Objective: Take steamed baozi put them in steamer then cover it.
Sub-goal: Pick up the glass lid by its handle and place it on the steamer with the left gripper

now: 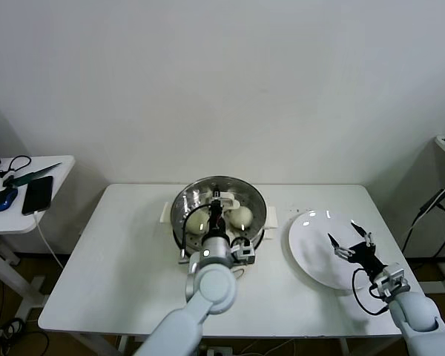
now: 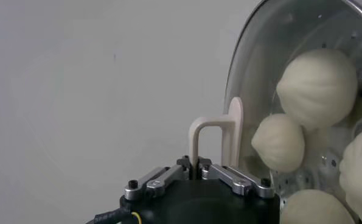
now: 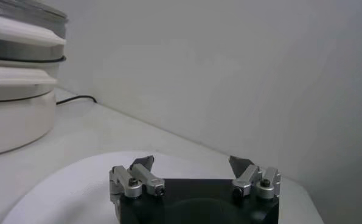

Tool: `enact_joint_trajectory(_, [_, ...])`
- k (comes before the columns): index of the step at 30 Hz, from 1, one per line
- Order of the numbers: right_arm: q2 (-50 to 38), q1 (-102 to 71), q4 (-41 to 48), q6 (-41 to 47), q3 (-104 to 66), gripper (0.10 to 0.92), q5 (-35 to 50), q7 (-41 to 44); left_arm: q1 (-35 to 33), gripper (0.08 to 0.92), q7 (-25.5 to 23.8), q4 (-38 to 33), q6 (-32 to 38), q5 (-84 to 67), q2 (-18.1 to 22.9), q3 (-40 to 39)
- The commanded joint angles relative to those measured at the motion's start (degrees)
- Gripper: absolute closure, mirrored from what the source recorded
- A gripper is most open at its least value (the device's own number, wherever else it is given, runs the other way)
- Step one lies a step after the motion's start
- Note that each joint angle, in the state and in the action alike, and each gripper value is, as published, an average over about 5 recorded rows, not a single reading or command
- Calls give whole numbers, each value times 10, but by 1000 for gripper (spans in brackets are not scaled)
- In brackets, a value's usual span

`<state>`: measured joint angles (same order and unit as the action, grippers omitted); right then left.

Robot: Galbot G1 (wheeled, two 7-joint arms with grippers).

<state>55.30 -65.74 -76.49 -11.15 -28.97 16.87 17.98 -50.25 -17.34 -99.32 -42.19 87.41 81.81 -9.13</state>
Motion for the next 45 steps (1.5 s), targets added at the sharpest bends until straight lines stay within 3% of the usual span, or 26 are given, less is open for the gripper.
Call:
enact_joint_trajectory(1, [1,0,0,-1,-1,203,-2,1,0,849,-3,7,-28,-3,4,3])
enact_joint_trajectory(27, [10,-3,0,-5,-3,203,-18,8,-3,849,29,18,-28,-16,-3,-2])
enact_joint_trajectory(37, [9,-3,0,-3,-4,203,-19,10,-1,849,2,0,-28,-24,-15,-3])
enact_joint_trajectory(40, [8,-2,0,-2,-5,203,-19,10,-1,822,-4,-19,-28,-32,-25,-3])
enact_joint_trajectory(45, [8,-1,1,0,-6,203,-20,11,-9,688,-6,-61,-28,-52,-47,-2])
